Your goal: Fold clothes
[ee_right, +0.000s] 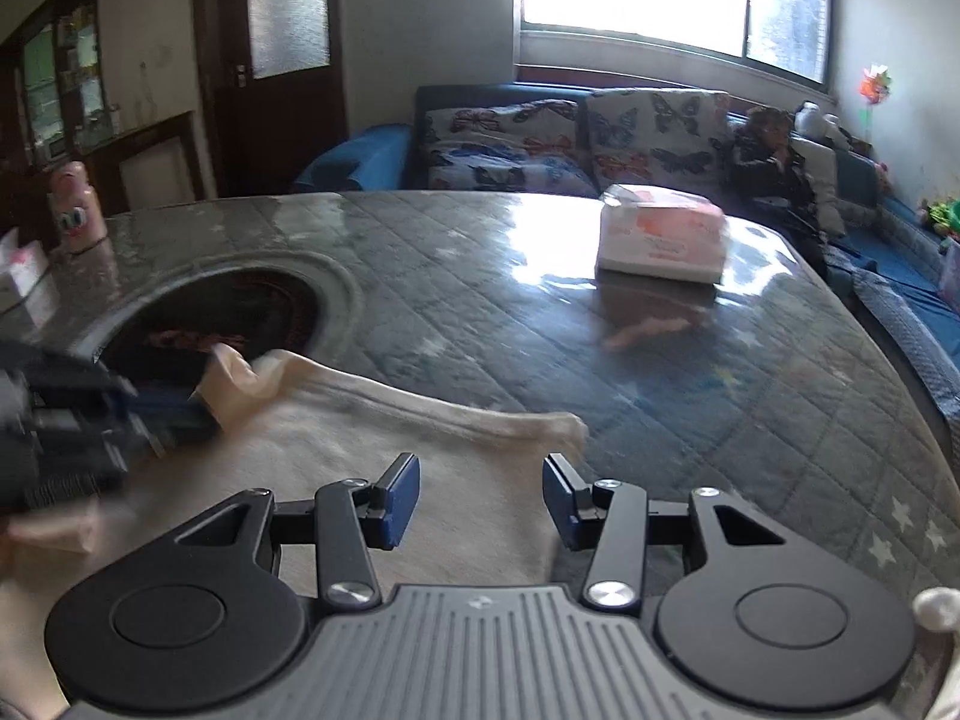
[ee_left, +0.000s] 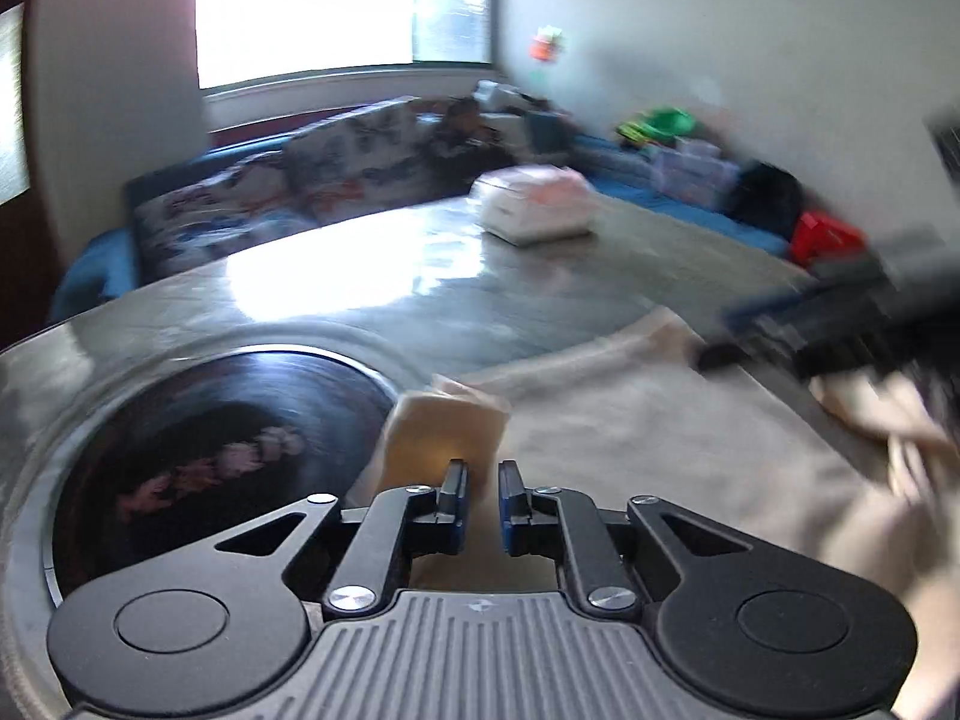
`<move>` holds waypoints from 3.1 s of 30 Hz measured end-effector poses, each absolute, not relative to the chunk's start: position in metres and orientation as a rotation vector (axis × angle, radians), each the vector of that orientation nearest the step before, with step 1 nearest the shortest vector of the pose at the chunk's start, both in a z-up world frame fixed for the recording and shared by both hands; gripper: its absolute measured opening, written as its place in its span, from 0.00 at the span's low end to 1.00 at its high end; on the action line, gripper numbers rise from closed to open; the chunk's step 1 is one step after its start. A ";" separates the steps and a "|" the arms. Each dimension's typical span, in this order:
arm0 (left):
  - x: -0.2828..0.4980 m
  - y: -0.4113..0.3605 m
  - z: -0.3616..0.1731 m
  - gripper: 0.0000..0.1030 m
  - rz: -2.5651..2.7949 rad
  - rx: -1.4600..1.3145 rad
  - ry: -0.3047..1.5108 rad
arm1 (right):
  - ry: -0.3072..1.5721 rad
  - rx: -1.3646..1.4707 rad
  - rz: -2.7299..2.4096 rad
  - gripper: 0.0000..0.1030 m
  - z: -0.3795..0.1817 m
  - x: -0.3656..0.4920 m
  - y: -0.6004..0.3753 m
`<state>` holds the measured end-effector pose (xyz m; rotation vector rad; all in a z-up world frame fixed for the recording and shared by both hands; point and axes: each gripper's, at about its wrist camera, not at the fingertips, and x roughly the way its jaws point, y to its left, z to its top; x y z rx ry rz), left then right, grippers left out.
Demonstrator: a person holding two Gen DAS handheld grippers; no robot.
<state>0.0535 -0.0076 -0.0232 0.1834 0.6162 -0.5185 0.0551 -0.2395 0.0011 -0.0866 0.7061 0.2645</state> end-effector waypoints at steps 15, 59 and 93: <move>0.045 0.010 -0.018 0.13 -0.536 0.158 0.631 | 0.699 -0.136 0.485 0.44 0.007 0.096 -0.160; 0.107 0.055 -0.016 0.34 -0.455 -0.031 0.722 | 0.764 -0.145 0.625 0.18 -0.027 0.109 -0.136; 0.098 0.099 -0.007 0.10 -0.271 -0.060 0.642 | 0.767 -0.001 0.215 0.30 -0.027 0.096 -0.259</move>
